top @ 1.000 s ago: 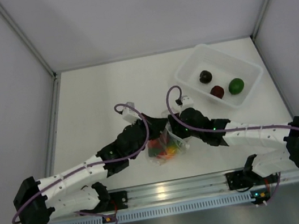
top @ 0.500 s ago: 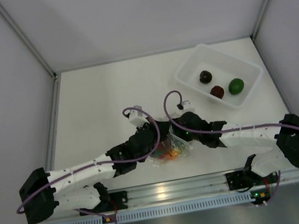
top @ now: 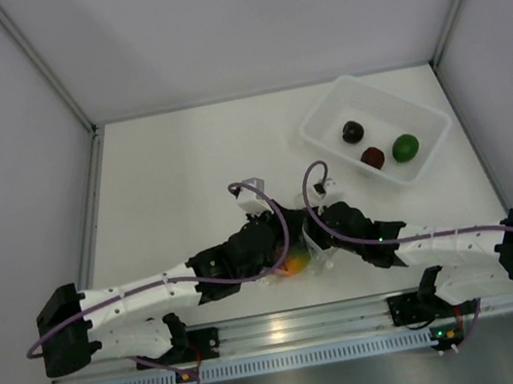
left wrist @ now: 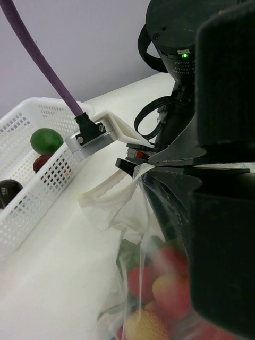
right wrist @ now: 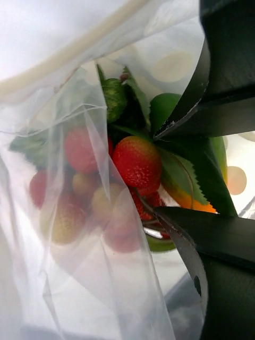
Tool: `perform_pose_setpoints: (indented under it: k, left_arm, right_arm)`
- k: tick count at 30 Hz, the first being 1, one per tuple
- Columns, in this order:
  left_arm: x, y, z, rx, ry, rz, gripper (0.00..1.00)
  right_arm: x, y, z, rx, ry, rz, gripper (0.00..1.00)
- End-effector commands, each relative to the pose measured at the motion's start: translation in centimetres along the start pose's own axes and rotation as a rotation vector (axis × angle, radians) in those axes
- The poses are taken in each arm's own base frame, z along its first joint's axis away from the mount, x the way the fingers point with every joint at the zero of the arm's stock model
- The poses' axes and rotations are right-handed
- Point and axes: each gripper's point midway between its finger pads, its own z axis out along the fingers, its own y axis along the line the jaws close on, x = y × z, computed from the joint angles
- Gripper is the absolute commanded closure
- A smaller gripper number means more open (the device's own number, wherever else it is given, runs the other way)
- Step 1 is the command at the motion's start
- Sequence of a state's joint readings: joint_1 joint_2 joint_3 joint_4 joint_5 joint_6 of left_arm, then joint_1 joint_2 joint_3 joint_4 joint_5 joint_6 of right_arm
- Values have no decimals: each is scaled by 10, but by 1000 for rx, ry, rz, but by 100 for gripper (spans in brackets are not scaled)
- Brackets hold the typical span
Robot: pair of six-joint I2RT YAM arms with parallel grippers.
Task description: Open the zip-top bag and remove the fake food
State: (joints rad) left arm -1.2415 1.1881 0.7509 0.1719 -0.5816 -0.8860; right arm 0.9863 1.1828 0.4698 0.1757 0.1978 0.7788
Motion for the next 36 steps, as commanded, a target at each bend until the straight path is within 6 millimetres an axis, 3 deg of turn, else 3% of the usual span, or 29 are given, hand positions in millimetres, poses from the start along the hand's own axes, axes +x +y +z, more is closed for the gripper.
perform_pose_setpoints:
  k: [1, 3, 8, 9, 11, 12, 17, 24, 28, 31, 36]
  left_arm:
    - [-8, -61, -8, 191, 26, 17, 100]
    - [-12, -67, -11, 209, 19, 41, 100]
    - [-25, -75, -16, 225, -12, 35, 100]
    - [-26, -74, -16, 221, -16, 29, 100]
    - [-28, -72, -16, 211, -23, 10, 100]
    - [-27, -73, -16, 210, -21, -6, 100]
    - [-22, -53, -13, 144, -36, -72, 100]
    - [-9, -22, -10, 42, -33, -61, 100]
    - [-3, -11, -6, -11, -23, -26, 100]
    - [5, -7, -3, -20, -6, -21, 100]
    - [9, -8, -1, -19, 8, -17, 100]
  right_arm:
    - [-31, 84, -25, -347, -117, 29, 49]
    - [-36, 76, -26, -304, -142, 58, 49]
    - [-49, 35, -18, -58, -210, 77, 48]
    - [-55, 36, -17, -34, -220, 68, 48]
    - [-53, 16, -9, 84, -218, 30, 45]
    - [-63, 14, -9, 117, -248, 26, 44]
    - [-68, -10, 2, 256, -261, -39, 40]
    - [-73, -32, 7, 311, -253, -103, 41]
    - [-73, -32, 4, 296, -250, -131, 42]
    - [-76, -35, 1, 298, -262, -150, 42]
    - [-73, -50, 20, 315, -208, -170, 48]
